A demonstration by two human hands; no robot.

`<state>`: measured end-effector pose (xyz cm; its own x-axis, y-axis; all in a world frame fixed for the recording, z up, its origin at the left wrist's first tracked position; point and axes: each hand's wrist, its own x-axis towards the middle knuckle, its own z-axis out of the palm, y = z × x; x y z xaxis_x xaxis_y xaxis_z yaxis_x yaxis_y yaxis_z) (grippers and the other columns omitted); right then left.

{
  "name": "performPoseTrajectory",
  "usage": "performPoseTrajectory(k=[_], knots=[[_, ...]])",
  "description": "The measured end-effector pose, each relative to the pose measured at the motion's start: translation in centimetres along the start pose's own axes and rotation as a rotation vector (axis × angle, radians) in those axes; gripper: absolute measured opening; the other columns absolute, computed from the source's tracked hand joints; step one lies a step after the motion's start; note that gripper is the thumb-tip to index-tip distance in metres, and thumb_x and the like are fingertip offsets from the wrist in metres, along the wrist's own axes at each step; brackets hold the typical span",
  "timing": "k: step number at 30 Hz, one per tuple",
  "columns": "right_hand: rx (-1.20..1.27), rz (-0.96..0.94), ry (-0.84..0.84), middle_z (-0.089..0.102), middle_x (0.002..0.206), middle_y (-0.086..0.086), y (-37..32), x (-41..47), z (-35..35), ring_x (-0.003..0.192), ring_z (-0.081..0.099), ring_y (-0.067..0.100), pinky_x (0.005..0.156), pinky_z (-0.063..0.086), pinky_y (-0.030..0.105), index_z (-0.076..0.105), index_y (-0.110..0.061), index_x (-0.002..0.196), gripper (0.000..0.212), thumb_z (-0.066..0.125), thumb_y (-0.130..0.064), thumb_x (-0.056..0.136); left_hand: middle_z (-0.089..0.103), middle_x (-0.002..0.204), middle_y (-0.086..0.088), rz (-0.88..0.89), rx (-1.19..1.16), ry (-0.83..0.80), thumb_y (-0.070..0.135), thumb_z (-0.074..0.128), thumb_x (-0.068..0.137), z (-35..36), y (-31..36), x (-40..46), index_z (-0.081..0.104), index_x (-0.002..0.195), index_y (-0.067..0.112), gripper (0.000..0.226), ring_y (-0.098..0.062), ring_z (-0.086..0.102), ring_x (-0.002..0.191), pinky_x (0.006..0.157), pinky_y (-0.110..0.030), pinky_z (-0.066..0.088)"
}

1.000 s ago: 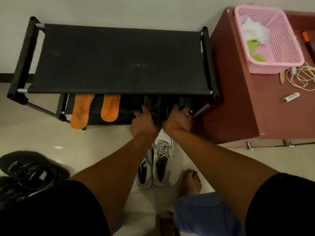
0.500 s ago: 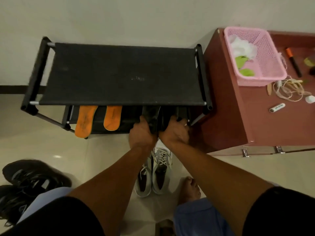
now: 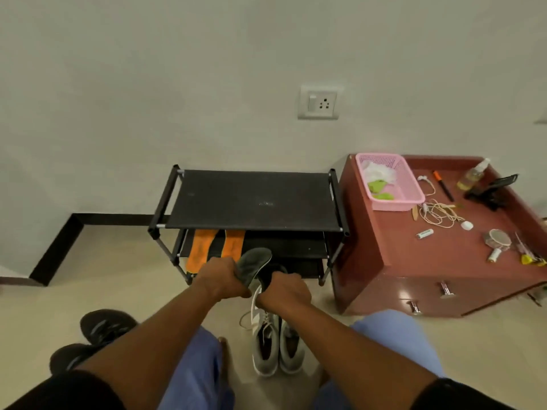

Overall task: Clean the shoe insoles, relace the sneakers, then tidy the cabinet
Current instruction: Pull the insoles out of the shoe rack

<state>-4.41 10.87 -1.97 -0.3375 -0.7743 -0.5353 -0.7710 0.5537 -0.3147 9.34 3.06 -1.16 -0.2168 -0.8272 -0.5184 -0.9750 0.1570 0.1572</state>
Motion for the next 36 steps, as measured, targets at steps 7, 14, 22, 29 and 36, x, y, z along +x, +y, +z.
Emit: performPoseTrajectory(k=[7,14,22,29,36], knots=[[-0.048,-0.034,-0.136,0.066,0.115,0.006,-2.6,-1.2,1.0,0.109,0.064,0.025,0.084,0.055,0.034,0.066,-0.018,0.115,0.042,0.075,-0.041,0.08,0.069,0.088,-0.012,-0.137,-0.167,-0.25,0.04,0.092,0.073,-3.5,-3.9,-2.0,0.064,0.09,0.009,0.045,-0.025,0.075,0.065,0.057,-0.028,0.062],[-0.069,-0.054,-0.165,0.064,0.109,0.003,-3.8,2.9,7.1,0.103,0.063,0.023,0.078,0.055,0.033,0.067,-0.021,0.11,0.039,0.075,-0.039,0.076,0.07,0.084,-0.005,-0.156,-0.163,-0.311,0.056,0.087,0.072,1.9,-8.4,2.4,0.073,0.093,0.008,0.054,-0.018,0.071,0.068,0.053,-0.022,0.058],[-0.039,-0.069,-0.19,0.06,0.121,0.007,-3.2,9.5,16.8,0.108,0.06,0.026,0.086,0.055,0.035,0.06,-0.024,0.117,0.042,0.074,-0.048,0.085,0.072,0.105,0.005,-0.105,-0.18,-0.165,0.063,0.076,0.08,13.8,-13.8,7.0,0.072,0.118,0.026,0.053,-0.012,0.065,0.09,0.08,-0.028,0.057],[-0.183,-0.07,-0.172,0.045,0.141,0.016,-3.2,15.6,24.6,0.117,0.061,0.031,0.093,0.055,0.039,0.045,-0.025,0.139,0.06,0.07,-0.05,0.091,0.067,0.109,0.002,-0.181,-0.309,-0.036,0.053,0.066,0.092,23.5,-15.0,10.5,0.056,0.13,0.03,0.045,-0.014,0.063,0.091,0.077,-0.025,0.055],[-0.347,-0.029,-0.235,0.029,0.149,0.023,-2.6,19.6,30.1,0.105,0.065,0.033,0.082,0.058,0.045,0.033,-0.026,0.143,0.081,0.076,-0.058,0.082,0.062,0.12,-0.005,-0.193,-0.328,-0.063,0.053,0.064,0.093,28.9,-15.3,13.7,0.038,0.145,0.022,0.066,-0.02,0.061,0.093,0.072,-0.025,0.047]])
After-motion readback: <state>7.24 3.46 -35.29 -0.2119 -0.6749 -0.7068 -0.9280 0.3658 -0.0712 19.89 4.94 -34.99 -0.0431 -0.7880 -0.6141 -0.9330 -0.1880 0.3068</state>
